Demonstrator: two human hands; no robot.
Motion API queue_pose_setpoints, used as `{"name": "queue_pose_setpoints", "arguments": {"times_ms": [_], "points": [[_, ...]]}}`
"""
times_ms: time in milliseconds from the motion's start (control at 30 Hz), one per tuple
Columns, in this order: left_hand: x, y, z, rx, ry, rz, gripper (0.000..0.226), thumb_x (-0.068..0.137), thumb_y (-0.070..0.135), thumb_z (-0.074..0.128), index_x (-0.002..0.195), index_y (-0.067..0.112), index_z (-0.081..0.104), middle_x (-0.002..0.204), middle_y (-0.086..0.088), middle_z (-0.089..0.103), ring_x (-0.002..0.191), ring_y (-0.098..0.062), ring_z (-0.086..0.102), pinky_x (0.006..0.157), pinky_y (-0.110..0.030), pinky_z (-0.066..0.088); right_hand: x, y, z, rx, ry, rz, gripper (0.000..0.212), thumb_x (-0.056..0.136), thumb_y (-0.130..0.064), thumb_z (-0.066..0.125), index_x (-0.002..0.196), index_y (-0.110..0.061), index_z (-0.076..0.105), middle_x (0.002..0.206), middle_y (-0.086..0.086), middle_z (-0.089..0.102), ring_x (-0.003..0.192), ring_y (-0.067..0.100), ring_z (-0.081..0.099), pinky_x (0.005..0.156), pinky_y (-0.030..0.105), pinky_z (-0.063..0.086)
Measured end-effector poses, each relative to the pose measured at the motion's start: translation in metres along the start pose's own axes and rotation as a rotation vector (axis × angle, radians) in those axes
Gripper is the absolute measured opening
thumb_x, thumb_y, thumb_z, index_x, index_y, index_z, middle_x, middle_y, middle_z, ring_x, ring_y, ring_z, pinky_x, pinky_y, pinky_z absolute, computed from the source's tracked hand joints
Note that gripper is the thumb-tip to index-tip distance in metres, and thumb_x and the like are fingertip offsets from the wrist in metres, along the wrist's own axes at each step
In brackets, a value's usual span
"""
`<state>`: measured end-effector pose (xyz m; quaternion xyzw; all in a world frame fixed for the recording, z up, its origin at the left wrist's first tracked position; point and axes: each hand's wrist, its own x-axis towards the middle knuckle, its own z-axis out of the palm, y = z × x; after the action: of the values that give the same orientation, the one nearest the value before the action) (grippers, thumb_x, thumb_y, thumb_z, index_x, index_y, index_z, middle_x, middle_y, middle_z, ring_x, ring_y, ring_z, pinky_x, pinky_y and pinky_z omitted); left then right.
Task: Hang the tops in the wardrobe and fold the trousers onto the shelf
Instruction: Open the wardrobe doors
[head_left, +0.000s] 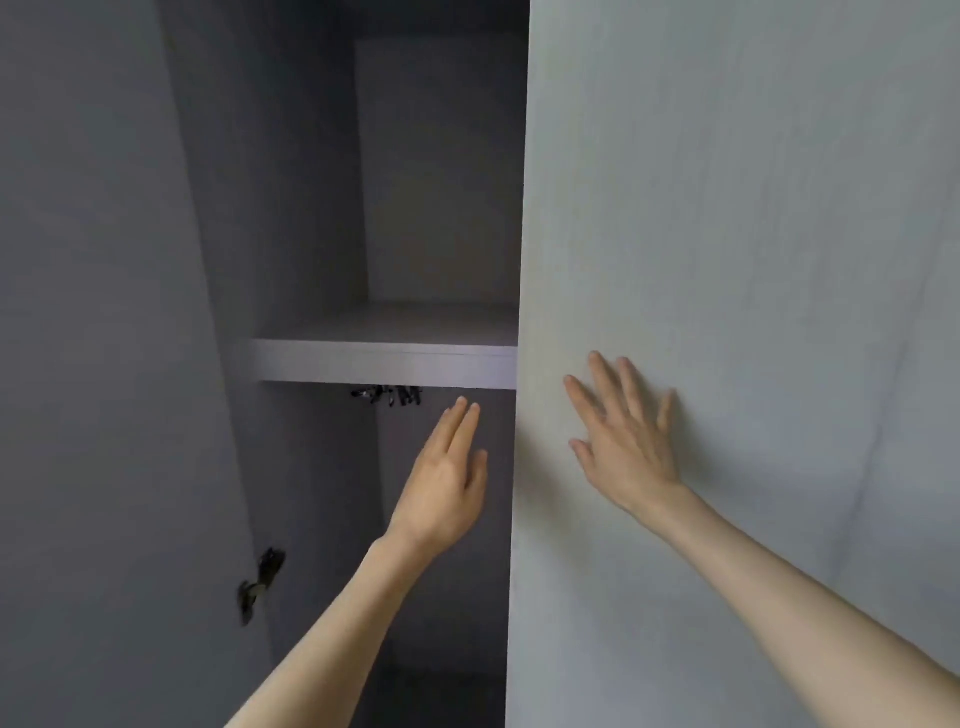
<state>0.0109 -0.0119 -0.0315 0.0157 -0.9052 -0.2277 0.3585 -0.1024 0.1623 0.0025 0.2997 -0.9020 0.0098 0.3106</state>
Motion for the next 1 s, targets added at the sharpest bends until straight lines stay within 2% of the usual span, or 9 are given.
{"name": "queue_pose_setpoints", "arguments": {"times_ms": [133, 233, 333, 400, 467, 533, 700, 800, 1000], "points": [[0.039, -0.003, 0.025, -0.362, -0.062, -0.105, 0.054, 0.102, 0.020, 0.034, 0.151, 0.018, 0.011, 0.157, 0.008, 0.010, 0.140, 0.003, 0.007, 0.112, -0.013, 0.007, 0.005, 0.003, 0.023, -0.100, -0.027, 0.029, 0.096, 0.090, -0.049, 0.050, 0.141, -0.026, -0.028, 0.145, 0.004, -0.042, 0.137, 0.035, -0.033, 0.106, 0.070, 0.001], [0.064, 0.001, 0.031, -0.628, -0.020, -0.150, 0.049, 0.100, 0.008, 0.032, 0.147, 0.020, 0.027, 0.152, 0.004, 0.030, 0.139, -0.006, 0.027, 0.116, -0.030, 0.023, 0.008, -0.002, 0.025, -0.129, 0.006, 0.056, 0.101, 0.077, -0.047, 0.069, 0.149, -0.022, 0.003, 0.157, 0.011, -0.007, 0.143, 0.040, -0.004, 0.102, 0.073, 0.013], [0.078, 0.011, 0.024, -0.780, -0.040, -0.134, 0.051, 0.096, 0.002, 0.030, 0.133, 0.031, 0.049, 0.134, 0.006, 0.048, 0.124, -0.011, 0.048, 0.107, -0.030, 0.039, 0.003, 0.001, 0.023, -0.140, 0.012, 0.033, 0.096, 0.068, -0.044, 0.078, 0.147, -0.018, 0.030, 0.155, 0.013, 0.019, 0.141, 0.041, 0.018, 0.099, 0.072, 0.023], [0.082, 0.014, 0.018, -0.845, -0.104, -0.120, 0.056, 0.091, -0.001, 0.028, 0.124, 0.035, 0.057, 0.128, 0.002, 0.051, 0.119, -0.016, 0.052, 0.101, -0.031, 0.045, -0.002, 0.004, 0.023, -0.122, 0.008, 0.006, 0.091, 0.075, -0.042, 0.072, 0.149, -0.022, 0.023, 0.157, 0.008, 0.004, 0.144, 0.037, 0.003, 0.104, 0.069, 0.019], [0.083, 0.014, 0.010, -0.922, -0.147, -0.144, 0.058, 0.088, -0.006, 0.026, 0.126, 0.024, 0.058, 0.129, -0.006, 0.054, 0.116, -0.023, 0.055, 0.098, -0.036, 0.047, -0.006, 0.008, 0.023, -0.042, -0.018, -0.007, 0.083, 0.087, -0.041, 0.059, 0.151, -0.028, 0.009, 0.152, 0.000, -0.024, 0.140, 0.028, -0.024, 0.111, 0.064, 0.012], [0.076, 0.017, 0.003, -0.978, -0.183, -0.150, 0.057, 0.086, -0.009, 0.025, 0.127, 0.014, 0.057, 0.125, -0.009, 0.059, 0.113, -0.025, 0.058, 0.095, -0.036, 0.050, -0.017, 0.007, 0.015, 0.060, -0.035, 0.005, 0.075, 0.092, -0.039, 0.050, 0.151, -0.030, 0.005, 0.146, -0.006, -0.034, 0.135, 0.021, -0.035, 0.115, 0.057, 0.007], [0.040, 0.028, -0.012, -1.051, -0.203, -0.142, 0.061, 0.082, -0.013, 0.024, 0.123, 0.015, 0.060, 0.120, -0.007, 0.064, 0.105, -0.022, 0.064, 0.088, -0.034, 0.052, -0.054, 0.001, -0.010, 0.278, -0.012, -0.004, 0.068, 0.096, -0.034, 0.049, 0.151, -0.026, 0.011, 0.149, -0.008, -0.028, 0.142, 0.017, -0.024, 0.119, 0.036, 0.007], [0.021, 0.043, -0.023, -1.042, -0.235, -0.126, 0.064, 0.079, -0.015, 0.023, 0.125, 0.013, 0.059, 0.123, -0.009, 0.062, 0.105, -0.025, 0.064, 0.091, -0.039, 0.051, -0.077, 0.004, -0.033, 0.350, -0.042, 0.026, 0.065, 0.096, -0.033, 0.049, 0.151, -0.027, 0.015, 0.152, -0.010, -0.023, 0.146, 0.014, -0.012, 0.118, 0.040, 0.007], [-0.031, 0.092, -0.042, -1.052, -0.287, -0.130, 0.060, 0.074, 0.000, 0.031, 0.125, 0.015, 0.059, 0.123, -0.005, 0.062, 0.105, -0.025, 0.064, 0.093, -0.039, 0.050, -0.147, 0.007, -0.088, 0.645, -0.073, 0.080, 0.051, 0.098, -0.009, 0.041, 0.147, -0.021, 0.030, 0.157, -0.008, 0.016, 0.143, 0.002, 0.013, 0.119, 0.038, 0.006]]}}
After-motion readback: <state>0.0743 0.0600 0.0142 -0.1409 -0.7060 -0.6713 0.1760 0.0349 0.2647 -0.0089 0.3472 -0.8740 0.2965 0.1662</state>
